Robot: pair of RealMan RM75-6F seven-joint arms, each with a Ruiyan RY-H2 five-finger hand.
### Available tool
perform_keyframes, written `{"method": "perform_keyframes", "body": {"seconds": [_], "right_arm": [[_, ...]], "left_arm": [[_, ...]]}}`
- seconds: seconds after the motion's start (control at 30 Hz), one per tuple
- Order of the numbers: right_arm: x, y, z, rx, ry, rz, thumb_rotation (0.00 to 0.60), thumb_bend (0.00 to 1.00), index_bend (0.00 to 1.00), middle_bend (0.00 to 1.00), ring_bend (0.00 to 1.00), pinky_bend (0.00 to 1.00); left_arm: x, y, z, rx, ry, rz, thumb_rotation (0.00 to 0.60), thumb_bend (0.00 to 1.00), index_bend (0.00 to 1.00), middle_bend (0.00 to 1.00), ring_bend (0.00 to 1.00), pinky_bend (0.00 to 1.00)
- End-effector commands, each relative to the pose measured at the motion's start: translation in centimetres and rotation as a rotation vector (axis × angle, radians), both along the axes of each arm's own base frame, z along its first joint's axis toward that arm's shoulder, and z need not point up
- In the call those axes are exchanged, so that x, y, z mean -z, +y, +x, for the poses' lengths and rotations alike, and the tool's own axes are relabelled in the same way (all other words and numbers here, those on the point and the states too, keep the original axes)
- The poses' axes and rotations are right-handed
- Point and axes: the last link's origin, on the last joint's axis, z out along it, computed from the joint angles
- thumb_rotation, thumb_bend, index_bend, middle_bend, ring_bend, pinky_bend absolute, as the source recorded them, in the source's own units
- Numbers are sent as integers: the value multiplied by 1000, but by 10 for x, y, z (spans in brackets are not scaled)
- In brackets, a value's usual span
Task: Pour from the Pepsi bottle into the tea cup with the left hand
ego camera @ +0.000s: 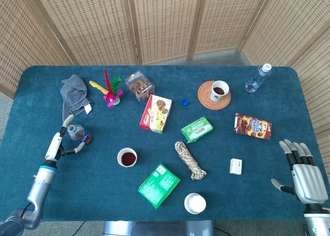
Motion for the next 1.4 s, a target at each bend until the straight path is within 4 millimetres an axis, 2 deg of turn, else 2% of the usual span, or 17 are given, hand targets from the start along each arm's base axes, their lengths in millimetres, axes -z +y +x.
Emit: {"method": "perform_keyframes", "body": {"seconds": [0.03, 0.27, 0.63, 0.77, 1.1, 1.23, 1.4], "right_arm": [[0, 0, 0, -1, 0, 0, 600, 80, 0, 0, 0, 0], [-1, 2, 2, -7, -5, -3, 600, 78, 0, 0, 0, 0], [-1, 4, 4, -17, -10, 4, 600, 80, 0, 0, 0, 0], [-1, 5, 5, -18, -11, 4, 600, 81, 0, 0, 0, 0], [2, 6, 6, -18, -11, 23, 600, 81, 0, 0, 0, 0], [2, 6, 6, -18, -8, 26, 600, 80, 0, 0, 0, 0], [2, 5, 5, -13, -7, 23, 600, 80, 0, 0, 0, 0]], "left_arm": [[-2, -3, -1, 3, 6, 3, 600, 346, 0, 0, 0, 0], [-16, -23, -5, 39, 15, 20, 600, 346, 0, 0, 0, 0], [-56, -68, -9, 115, 80, 84, 600, 346, 0, 0, 0, 0], [-80, -72, -11, 147, 233, 105, 600, 346, 0, 0, 0, 0], [-155, -77, 11, 141, 620, 125, 600, 337, 0, 0, 0, 0], [-171, -85, 18, 89, 738, 115, 600, 256, 0, 0, 0, 0], [-175, -91, 21, 56, 761, 106, 600, 173, 0, 0, 0, 0]]}}
